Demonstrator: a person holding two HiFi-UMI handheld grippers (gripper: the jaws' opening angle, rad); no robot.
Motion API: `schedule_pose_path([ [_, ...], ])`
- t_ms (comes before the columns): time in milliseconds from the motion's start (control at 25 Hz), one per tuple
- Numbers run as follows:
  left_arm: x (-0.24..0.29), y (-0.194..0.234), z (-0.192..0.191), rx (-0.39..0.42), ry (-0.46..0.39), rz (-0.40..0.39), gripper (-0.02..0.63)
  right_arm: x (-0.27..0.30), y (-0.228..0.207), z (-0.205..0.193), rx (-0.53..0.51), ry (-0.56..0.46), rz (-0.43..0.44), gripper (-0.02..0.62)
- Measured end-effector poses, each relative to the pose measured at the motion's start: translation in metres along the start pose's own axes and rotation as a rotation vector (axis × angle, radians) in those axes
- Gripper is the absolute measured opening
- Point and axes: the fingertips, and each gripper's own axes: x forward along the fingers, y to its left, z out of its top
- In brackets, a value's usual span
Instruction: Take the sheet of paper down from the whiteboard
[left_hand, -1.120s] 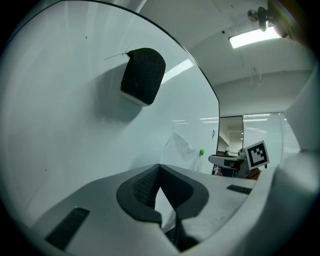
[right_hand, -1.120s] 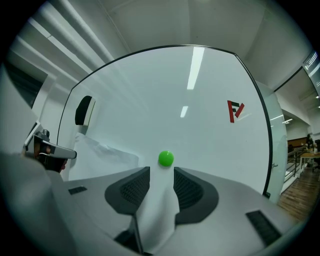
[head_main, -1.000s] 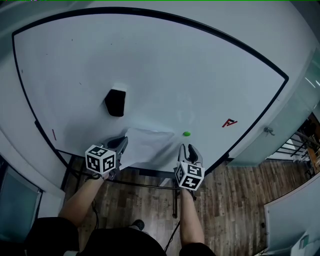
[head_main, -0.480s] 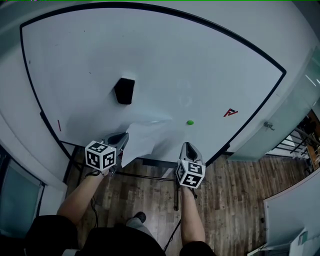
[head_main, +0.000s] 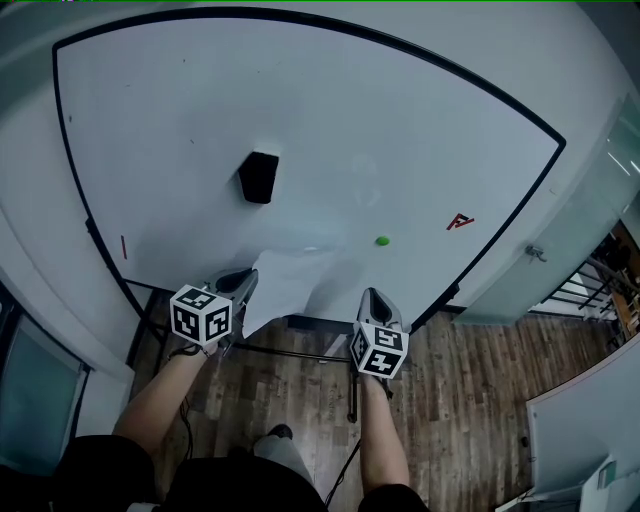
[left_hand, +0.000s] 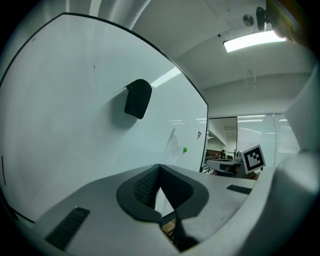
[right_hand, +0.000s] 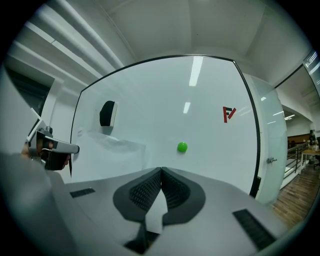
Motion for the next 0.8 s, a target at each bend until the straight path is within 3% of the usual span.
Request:
schedule_pose_path([
  [800,-0.025,-0.007,0.005,0.008,-0.017,-0.009,0.018,-0.014,0.021,0.003,-0.022,0.003,0.017,0.025],
])
